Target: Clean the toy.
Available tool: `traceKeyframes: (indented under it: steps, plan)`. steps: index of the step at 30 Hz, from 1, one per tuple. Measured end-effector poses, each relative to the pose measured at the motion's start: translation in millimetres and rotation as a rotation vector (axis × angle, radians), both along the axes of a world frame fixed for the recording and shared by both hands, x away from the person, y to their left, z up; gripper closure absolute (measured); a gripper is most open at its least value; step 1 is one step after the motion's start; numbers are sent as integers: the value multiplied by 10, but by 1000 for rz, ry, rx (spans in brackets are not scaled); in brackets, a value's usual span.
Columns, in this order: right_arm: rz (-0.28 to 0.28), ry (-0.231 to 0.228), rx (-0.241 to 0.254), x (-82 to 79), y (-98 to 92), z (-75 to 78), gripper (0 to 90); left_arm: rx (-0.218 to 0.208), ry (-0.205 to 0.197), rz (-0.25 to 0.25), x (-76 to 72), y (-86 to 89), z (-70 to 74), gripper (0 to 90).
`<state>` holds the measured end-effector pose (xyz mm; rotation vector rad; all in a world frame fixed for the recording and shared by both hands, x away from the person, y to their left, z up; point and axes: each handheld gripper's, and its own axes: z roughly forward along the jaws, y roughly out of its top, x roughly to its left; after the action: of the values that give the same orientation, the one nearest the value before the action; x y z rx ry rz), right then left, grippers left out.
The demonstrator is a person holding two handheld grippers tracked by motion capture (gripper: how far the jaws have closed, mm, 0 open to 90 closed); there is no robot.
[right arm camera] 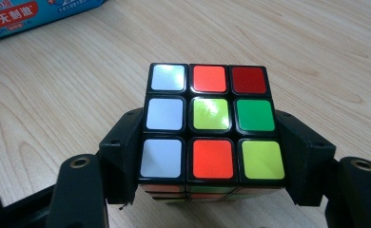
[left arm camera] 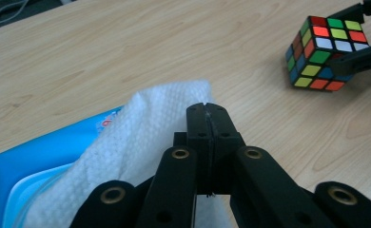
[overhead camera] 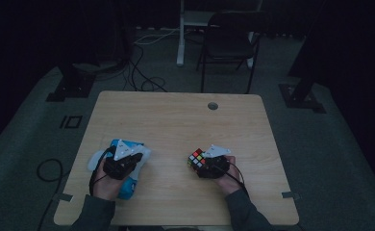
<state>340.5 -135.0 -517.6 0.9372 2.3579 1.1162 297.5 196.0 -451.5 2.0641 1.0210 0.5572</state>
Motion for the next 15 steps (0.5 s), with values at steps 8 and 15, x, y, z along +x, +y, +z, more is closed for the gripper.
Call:
traceKeyframes:
  steps: [8, 15]
  plan:
    - [-9, -3, 5, -5, -30, 10, 338, 40, -34, 92, -96, 238, -66, 550]
    - [-2, -6, 1, -7, -13, 9, 338, 101, 4, 143, -25, 344, -208, 481]
